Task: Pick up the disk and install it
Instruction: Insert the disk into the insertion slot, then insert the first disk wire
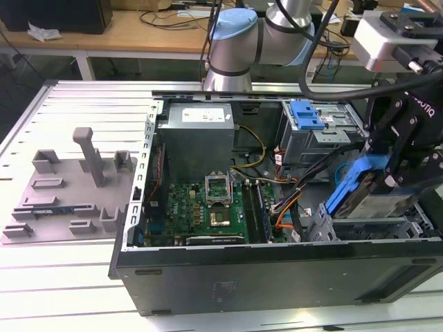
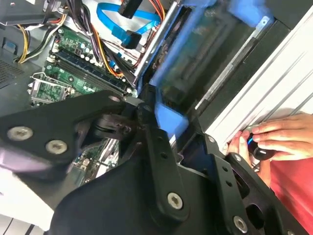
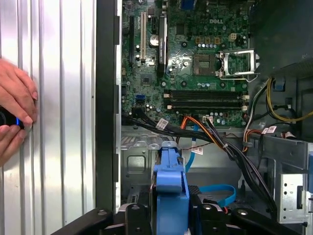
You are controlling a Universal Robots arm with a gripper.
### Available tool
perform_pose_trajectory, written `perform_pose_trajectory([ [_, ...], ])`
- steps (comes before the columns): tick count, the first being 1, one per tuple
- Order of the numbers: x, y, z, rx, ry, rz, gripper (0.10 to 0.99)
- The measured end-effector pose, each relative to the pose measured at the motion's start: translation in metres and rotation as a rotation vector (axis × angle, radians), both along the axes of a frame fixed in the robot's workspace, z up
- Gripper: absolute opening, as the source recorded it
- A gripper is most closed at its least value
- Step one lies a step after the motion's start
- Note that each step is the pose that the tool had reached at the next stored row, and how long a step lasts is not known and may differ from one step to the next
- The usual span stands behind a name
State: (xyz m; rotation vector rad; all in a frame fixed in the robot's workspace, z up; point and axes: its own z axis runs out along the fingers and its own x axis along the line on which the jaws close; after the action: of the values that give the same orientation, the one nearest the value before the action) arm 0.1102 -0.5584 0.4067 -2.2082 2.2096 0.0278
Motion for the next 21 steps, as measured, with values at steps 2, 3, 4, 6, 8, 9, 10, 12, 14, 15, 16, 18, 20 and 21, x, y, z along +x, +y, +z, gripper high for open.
perform_pose_trajectory([
  [2,0.0000,0.0000,0.0000,0.000,-0.0001,0.000,0.506],
  [3,0.0000,0.0000,0.0000,0.001,0.0001,0.000,0.506],
  [4,0.0000,0.0000,0.0000,0.000,0.0001,0.000,0.506],
  [6,0.0000,-0.0001,0.0000,0.000,0.0000,0.000,0.506],
  [8,0.0000,-0.0001,0.0000,0.001,0.0000,0.000,0.506],
  [9,0.0000,-0.0001,0.0000,0.001,0.0000,0.000,0.506],
  [10,0.0000,-0.0002,0.0000,0.001,0.0000,0.000,0.506],
  [12,0.0000,-0.0002,0.0000,0.001,0.0000,0.000,0.506],
  [14,0.0000,-0.0002,0.0000,0.001,0.0000,0.000,0.506],
  [15,0.0000,-0.0002,0.0000,0.001,-0.0001,0.000,0.506],
  [16,0.0000,-0.0002,0.0000,0.001,0.0000,0.000,0.506],
  [18,0.0000,-0.0003,0.0000,0.001,0.0000,0.000,0.506],
  [20,0.0000,-0.0003,0.0000,0.001,0.0001,0.000,0.506],
  [21,0.0000,-0.0004,0.0000,0.001,0.0000,0.000,0.506],
])
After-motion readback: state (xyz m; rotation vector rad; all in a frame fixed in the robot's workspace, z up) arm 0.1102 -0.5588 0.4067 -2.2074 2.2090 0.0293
